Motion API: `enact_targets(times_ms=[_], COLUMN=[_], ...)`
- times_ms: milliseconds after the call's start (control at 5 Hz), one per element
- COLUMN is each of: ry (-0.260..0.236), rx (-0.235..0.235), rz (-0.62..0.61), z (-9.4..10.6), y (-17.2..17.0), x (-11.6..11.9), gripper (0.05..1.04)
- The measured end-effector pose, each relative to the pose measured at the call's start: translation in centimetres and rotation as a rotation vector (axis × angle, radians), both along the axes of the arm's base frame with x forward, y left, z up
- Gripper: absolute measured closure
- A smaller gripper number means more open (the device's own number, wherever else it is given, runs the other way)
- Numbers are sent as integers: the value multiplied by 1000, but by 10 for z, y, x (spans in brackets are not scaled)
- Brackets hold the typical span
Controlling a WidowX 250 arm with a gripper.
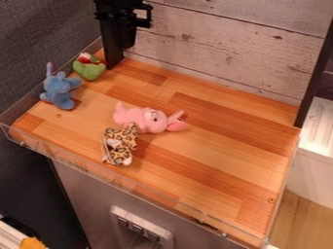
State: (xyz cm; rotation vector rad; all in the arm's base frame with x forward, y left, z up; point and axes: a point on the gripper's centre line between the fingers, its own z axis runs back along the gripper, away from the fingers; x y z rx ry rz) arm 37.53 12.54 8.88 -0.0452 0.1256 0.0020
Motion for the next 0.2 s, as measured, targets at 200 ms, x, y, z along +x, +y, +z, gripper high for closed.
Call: enact_targets(times_ms=[200], ry=[-4], rx=[6], rz=[89], z=[7], y=[3], x=[5], gripper=[1021])
